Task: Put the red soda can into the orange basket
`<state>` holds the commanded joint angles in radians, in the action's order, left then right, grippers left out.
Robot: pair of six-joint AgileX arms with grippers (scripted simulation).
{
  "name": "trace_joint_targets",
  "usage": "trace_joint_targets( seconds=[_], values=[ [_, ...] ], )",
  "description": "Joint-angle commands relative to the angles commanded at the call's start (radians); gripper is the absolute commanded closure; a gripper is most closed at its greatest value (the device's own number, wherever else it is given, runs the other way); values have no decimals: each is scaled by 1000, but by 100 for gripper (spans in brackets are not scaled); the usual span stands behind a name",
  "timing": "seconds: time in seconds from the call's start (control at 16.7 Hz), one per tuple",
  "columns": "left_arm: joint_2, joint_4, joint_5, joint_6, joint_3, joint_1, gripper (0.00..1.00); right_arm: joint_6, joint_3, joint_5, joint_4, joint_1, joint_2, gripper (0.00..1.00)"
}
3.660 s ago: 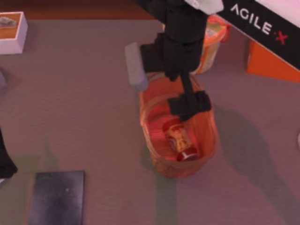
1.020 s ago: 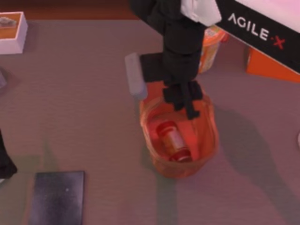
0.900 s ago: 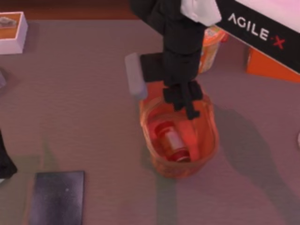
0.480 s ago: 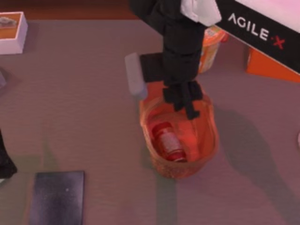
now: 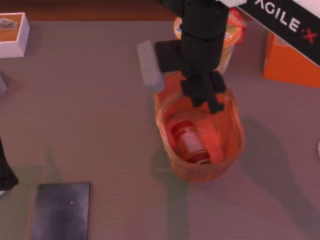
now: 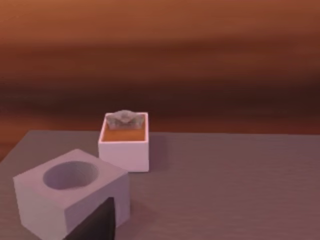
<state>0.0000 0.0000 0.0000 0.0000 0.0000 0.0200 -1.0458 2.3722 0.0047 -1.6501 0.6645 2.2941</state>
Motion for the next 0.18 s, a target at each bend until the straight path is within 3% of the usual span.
trace_joint_targets(
  seconds=[0.18],
  values=[
    [0, 0, 0, 0, 0, 0, 0, -10, 57, 0, -56, -9, 0, 100]
  ],
)
